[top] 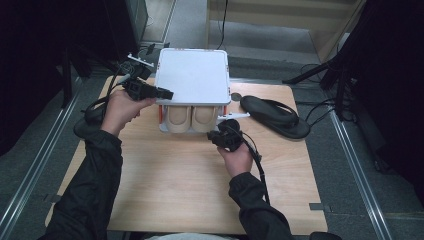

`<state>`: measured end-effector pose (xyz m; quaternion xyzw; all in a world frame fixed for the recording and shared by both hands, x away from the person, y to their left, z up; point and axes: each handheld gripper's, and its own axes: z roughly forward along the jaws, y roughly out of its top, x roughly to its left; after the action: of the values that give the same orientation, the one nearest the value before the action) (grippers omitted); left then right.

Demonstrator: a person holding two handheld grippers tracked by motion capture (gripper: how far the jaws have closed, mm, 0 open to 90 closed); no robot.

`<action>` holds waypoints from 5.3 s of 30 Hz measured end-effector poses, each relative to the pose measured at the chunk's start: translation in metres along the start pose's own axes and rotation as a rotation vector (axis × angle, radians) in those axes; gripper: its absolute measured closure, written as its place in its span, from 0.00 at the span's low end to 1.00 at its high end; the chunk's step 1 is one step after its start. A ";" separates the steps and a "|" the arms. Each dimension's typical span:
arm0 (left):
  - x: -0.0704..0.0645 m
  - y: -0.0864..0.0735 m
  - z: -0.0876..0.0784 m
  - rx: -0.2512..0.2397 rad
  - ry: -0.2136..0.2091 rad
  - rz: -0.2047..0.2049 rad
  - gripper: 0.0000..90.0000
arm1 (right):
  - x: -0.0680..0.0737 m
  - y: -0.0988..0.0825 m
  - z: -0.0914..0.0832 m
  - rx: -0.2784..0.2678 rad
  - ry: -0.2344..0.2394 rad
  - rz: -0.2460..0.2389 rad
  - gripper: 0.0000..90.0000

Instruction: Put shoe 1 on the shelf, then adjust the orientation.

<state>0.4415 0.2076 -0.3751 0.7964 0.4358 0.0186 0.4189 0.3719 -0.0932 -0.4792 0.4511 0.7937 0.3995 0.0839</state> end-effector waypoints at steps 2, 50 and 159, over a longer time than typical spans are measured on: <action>-0.001 0.000 -0.002 -0.008 0.003 -0.005 0.68 | 0.000 -0.002 -0.010 -0.008 0.016 -0.008 0.79; 0.030 -0.080 -0.048 -0.091 0.231 -0.125 0.53 | -0.034 -0.054 -0.086 -0.090 0.183 -0.066 0.37; 0.059 -0.150 -0.010 0.095 0.311 -0.171 0.97 | -0.047 -0.057 -0.082 -0.085 0.154 -0.029 0.38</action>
<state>0.3724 0.2963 -0.4905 0.7628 0.5619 0.0854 0.3085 0.3219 -0.1911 -0.4755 0.4037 0.7864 0.4651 0.0477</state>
